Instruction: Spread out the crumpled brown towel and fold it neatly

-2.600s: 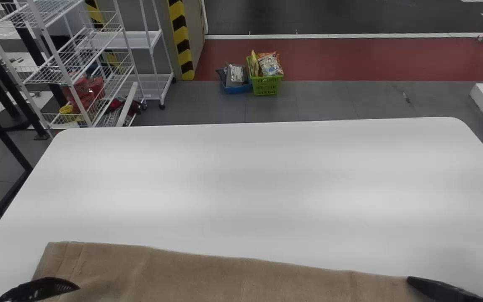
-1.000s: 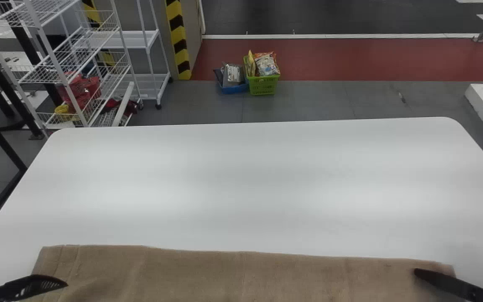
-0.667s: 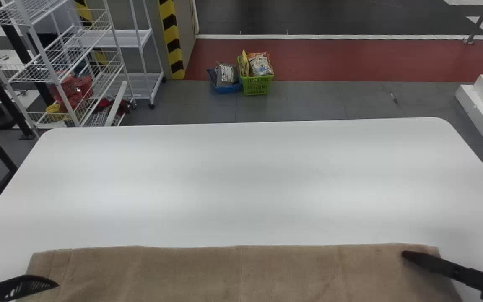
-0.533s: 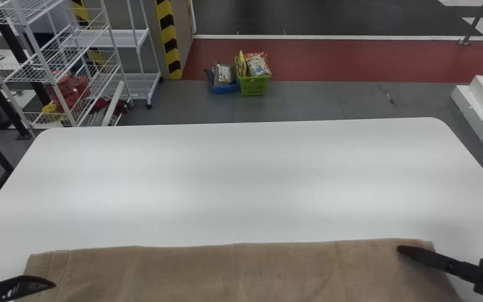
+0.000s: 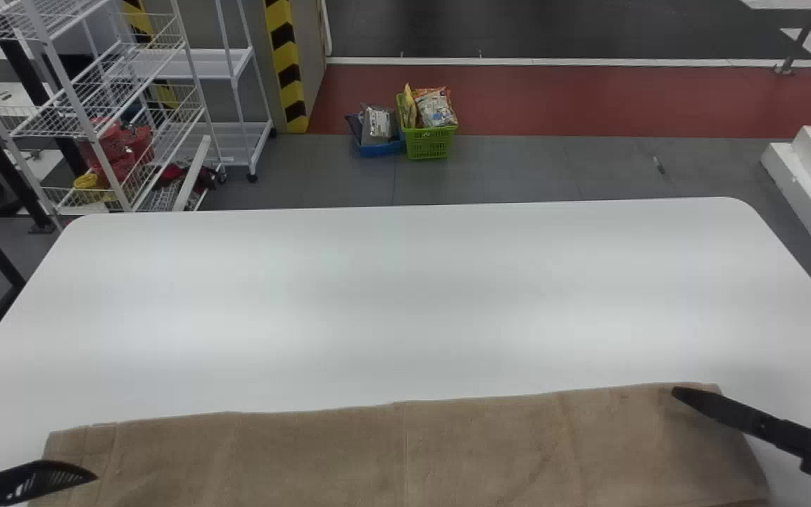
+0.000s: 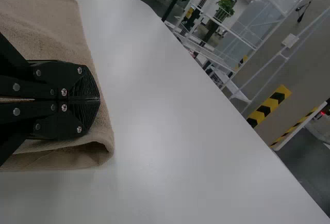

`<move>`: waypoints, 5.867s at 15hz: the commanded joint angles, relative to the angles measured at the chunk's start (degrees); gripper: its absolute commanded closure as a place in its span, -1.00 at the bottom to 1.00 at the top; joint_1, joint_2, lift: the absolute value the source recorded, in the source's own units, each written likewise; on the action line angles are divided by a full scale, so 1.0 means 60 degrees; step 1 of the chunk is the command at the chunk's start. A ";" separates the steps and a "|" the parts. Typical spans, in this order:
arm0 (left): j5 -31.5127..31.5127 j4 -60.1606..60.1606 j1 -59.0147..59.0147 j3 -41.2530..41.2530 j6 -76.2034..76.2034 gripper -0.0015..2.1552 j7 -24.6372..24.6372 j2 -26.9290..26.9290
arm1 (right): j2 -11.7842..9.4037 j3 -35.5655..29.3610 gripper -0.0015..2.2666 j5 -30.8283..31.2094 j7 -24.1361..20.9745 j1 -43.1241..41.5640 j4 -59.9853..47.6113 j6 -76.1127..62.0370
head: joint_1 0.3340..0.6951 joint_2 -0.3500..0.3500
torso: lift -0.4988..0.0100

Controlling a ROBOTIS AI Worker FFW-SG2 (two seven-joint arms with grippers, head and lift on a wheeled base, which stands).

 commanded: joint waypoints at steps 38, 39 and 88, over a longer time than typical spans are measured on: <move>-0.0008 0.0088 -0.0073 -0.0061 0.0004 -0.93 -0.0015 -0.0025 | 0.0070 -0.0969 -0.60 -0.0294 -0.0120 0.1406 -0.1991 0.1419 | 1.00 -0.16 | 0.46; -0.0008 0.0088 -0.0073 -0.0047 -0.0026 -0.93 -0.0015 -0.0025 | 0.0070 -0.0940 -0.54 -0.0280 -0.0120 0.1406 -0.1991 0.1419 | 1.00 -0.16 | 0.46; 0.0007 0.0322 -0.0073 -0.0003 -0.0026 -0.93 -0.0030 -0.0025 | -0.0165 -0.0823 -0.23 0.0804 0.0524 0.1523 -0.2079 0.2005 | 1.00 -0.20 | 0.46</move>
